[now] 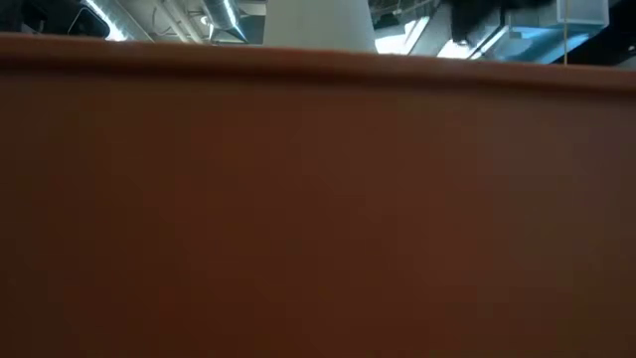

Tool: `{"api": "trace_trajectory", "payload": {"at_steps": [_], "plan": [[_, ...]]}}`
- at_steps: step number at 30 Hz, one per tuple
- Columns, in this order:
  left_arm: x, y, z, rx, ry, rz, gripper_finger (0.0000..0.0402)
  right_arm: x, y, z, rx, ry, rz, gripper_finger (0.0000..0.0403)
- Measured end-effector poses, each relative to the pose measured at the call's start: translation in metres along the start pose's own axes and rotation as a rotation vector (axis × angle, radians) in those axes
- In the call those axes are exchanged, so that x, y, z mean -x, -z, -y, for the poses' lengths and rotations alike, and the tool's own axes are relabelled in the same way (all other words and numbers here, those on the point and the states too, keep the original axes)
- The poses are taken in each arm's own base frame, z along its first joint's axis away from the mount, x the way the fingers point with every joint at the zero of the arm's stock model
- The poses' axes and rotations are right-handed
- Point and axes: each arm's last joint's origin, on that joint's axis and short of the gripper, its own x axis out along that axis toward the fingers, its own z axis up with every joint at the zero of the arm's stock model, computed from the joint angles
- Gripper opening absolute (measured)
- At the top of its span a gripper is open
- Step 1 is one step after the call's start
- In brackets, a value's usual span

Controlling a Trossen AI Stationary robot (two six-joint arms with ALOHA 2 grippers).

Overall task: Pick and place rubber bands into bin
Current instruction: Put the blue rubber band into the orange bin

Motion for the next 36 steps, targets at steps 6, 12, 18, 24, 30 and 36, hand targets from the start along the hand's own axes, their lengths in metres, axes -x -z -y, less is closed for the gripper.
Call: {"api": "trace_trajectory", "payload": {"at_steps": [6, 12, 18, 24, 30, 36], "plan": [[0.0, 0.0, 0.0, 0.0, 0.0, -0.001, 0.0002, 0.035, 0.018, -0.038, -0.023, -0.194, 0.131, 0.0], [0.0, 0.0, 0.0, 0.0, 0.0, 0.0, 0.0002, 0.024, 0.033, -0.094, 0.016, -0.253, 0.125, 0.0], [0.0, 0.0, 0.0, 0.0, 0.0, 0.0, 0.0002, -0.016, 0.046, -0.146, 0.024, -0.269, 0.059, 0.0], [0.0, 0.0, 0.0, 0.0, 0.0, -0.001, 0.0002, -0.072, 0.062, -0.168, -0.023, -0.274, -0.112, 0.0], [0.0, 0.0, 0.0, 0.0, 0.0, 0.0, 0.0002, -0.116, 0.071, -0.173, -0.049, -0.188, -0.216, 0.0], [0.0, 0.0, 0.0, 0.0, 0.0, 0.0, 0.0002, -0.154, 0.076, -0.171, -0.046, -0.092, -0.289, 0.0]]}}
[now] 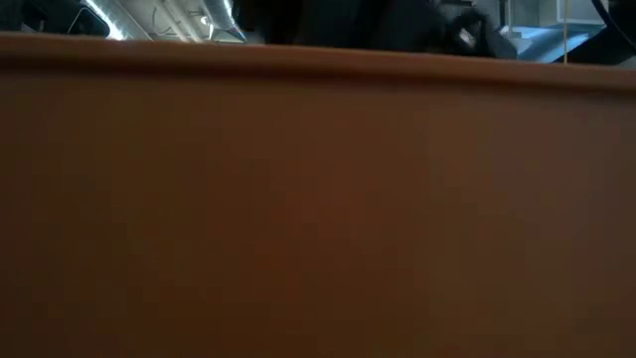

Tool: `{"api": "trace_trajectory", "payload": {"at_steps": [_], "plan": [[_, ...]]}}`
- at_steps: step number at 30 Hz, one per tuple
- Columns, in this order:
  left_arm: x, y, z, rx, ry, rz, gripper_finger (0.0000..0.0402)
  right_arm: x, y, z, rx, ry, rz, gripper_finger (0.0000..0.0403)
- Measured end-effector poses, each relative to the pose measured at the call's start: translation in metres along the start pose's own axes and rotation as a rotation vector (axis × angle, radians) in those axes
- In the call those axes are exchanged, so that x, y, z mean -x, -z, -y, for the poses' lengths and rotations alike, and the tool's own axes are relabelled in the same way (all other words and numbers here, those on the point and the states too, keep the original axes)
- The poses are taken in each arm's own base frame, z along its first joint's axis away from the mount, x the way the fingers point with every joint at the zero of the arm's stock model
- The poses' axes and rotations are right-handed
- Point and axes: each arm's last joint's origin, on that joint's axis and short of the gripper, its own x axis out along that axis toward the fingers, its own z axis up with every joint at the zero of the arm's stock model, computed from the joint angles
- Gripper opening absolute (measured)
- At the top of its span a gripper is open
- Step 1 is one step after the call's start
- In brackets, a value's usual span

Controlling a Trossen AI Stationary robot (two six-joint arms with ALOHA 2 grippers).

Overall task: Pick and place rubber bands into bin
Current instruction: Put the blue rubber band into the orange bin

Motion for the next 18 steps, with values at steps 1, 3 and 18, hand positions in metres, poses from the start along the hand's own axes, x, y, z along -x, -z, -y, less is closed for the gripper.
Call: {"api": "trace_trajectory", "payload": {"at_steps": [1, 3, 18], "plan": [[0.0, 0.0, 0.0, 0.0, 0.0, 0.0, 0.0002, -0.004, -0.001, 0.0, -0.002, 0.006, -0.001, 0.0], [0.0, 0.0, 0.0, 0.0, 0.0, 0.0, 0.0002, -0.012, -0.003, 0.001, -0.007, 0.017, -0.002, 0.0], [0.0, 0.0, 0.0, 0.0, 0.0, 0.0, 0.0002, -0.032, -0.005, 0.002, -0.011, 0.035, -0.007, 0.0022]]}}
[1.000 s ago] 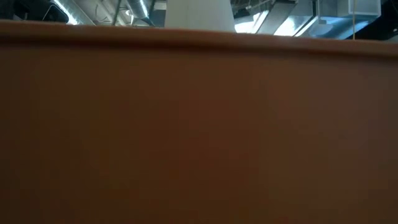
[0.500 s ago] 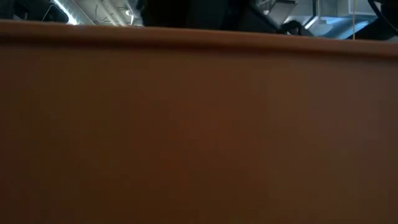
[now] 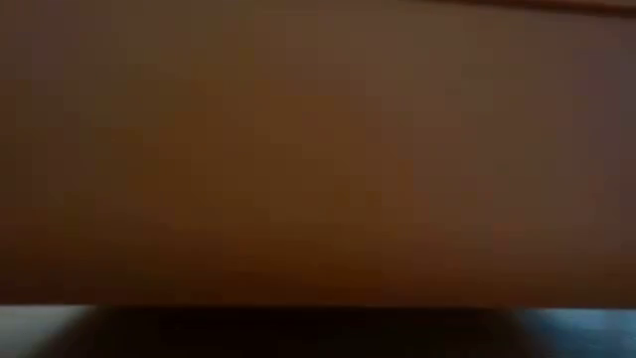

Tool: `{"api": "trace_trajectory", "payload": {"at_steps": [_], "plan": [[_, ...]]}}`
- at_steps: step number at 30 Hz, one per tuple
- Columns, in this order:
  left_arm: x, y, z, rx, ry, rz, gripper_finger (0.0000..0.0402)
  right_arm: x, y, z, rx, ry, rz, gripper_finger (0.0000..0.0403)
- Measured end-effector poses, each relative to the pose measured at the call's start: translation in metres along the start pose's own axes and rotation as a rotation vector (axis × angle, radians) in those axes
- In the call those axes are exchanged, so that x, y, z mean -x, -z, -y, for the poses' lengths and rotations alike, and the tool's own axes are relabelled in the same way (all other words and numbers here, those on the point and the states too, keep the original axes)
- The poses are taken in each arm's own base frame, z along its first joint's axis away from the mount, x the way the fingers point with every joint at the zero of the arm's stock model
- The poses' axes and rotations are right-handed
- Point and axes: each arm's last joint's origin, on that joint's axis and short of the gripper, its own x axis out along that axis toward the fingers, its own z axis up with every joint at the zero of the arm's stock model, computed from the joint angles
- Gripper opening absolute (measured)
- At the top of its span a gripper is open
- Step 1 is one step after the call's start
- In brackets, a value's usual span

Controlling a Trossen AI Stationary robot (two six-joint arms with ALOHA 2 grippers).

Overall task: Pick and place rubber bands into bin
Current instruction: Put the blue rubber band into the orange bin, then put the green rubber band into the orange bin

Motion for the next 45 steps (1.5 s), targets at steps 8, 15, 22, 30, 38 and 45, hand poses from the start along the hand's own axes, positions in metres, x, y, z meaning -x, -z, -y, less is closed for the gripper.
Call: {"api": "trace_trajectory", "payload": {"at_steps": [8, 15, 22, 30, 38, 45], "plan": [[0.0, 0.0, 0.0, 0.0, 0.0, 0.0, 0.0002, 0.006, 0.001, -0.005, -0.009, -0.037, 0.001, 0.0091], [0.0, 0.0, 0.0, 0.0, 0.0, -0.001, 0.0002, 0.031, 0.003, -0.005, -0.004, -0.05, 0.0, 0.0126], [0.0, 0.0, 0.0, 0.0, 0.0, 0.0, 0.0002, 0.067, 0.007, 0.005, 0.064, -0.008, 0.002, 0.0124], [0.0, 0.0, 0.0, 0.0, 0.0, 0.0, 0.0002, 0.106, 0.015, 0.028, 0.349, 0.155, 0.088, 0.0074], [0.0, 0.0, 0.0, 0.0, 0.0, 0.0, 0.0002, 0.123, 0.023, 0.045, 0.563, 0.304, 0.22, 0.0007], [0.0, 0.0, 0.0, 0.0, 0.0, 0.0, 0.0002, 0.155, 0.039, 0.136, 0.563, 0.389, 0.289, 0.0003]]}}
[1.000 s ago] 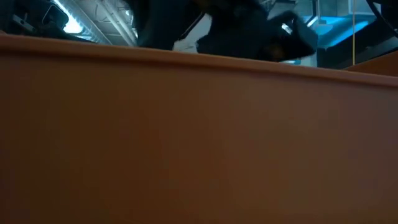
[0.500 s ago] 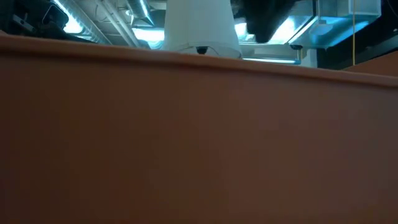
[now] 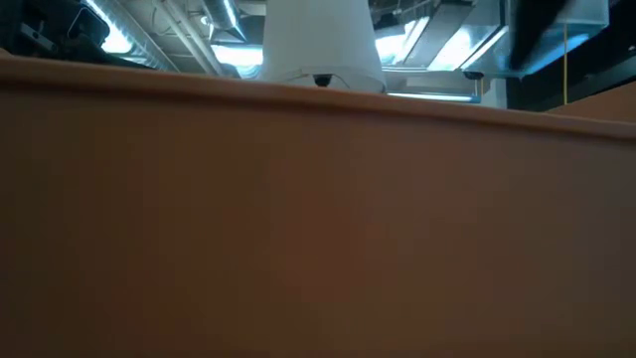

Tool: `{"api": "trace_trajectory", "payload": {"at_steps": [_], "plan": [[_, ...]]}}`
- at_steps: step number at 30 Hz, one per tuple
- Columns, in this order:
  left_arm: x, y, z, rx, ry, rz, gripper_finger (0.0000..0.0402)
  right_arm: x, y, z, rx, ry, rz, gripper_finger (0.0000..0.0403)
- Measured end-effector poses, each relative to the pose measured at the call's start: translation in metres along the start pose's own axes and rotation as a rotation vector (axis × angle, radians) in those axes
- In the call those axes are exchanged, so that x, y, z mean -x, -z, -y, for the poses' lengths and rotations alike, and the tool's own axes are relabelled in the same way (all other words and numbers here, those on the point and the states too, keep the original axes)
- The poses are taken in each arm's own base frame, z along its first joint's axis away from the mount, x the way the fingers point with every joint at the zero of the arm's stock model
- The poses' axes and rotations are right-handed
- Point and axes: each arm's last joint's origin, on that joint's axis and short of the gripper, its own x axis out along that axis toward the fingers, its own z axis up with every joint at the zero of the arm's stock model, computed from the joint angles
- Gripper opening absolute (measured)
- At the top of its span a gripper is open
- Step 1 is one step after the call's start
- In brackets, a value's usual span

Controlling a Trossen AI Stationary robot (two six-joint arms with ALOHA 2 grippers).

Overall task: Pick and place rubber bands into bin
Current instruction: Put the green rubber band into the orange bin

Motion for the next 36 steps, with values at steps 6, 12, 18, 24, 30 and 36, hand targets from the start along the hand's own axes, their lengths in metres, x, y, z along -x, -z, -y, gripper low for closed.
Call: {"api": "trace_trajectory", "payload": {"at_steps": [6, 12, 18, 24, 30, 36], "plan": [[0.0, 0.0, 0.0, 0.0, 0.001, 0.004, 0.0002, -0.03, 0.049, 0.057, -0.017, -0.257, 0.151, 0.0002], [0.0, 0.0, 0.0, 0.0, 0.0, 0.0, 0.0002, -0.053, 0.083, 0.108, 0.014, -0.338, 0.229, 0.0002], [0.0, 0.0, 0.0, 0.0, 0.0, -0.001, 0.0002, -0.063, 0.098, 0.136, -0.081, -0.371, 0.243, 0.001], [0.0, 0.0, 0.0, 0.0, 0.0, 0.0, 0.0002, -0.065, 0.098, 0.141, -0.138, -0.39, 0.254, 0.0007], [0.0, 0.0, 0.0, -0.057, -0.01, 0.0, 0.0002, -0.066, 0.095, 0.142, -0.206, -0.398, 0.255, 0.0009], [0.0, 0.0, 0.0, -0.042, -0.009, 0.0, 0.0002, -0.068, 0.091, 0.144, -0.306, -0.378, 0.264, 0.0006]]}}
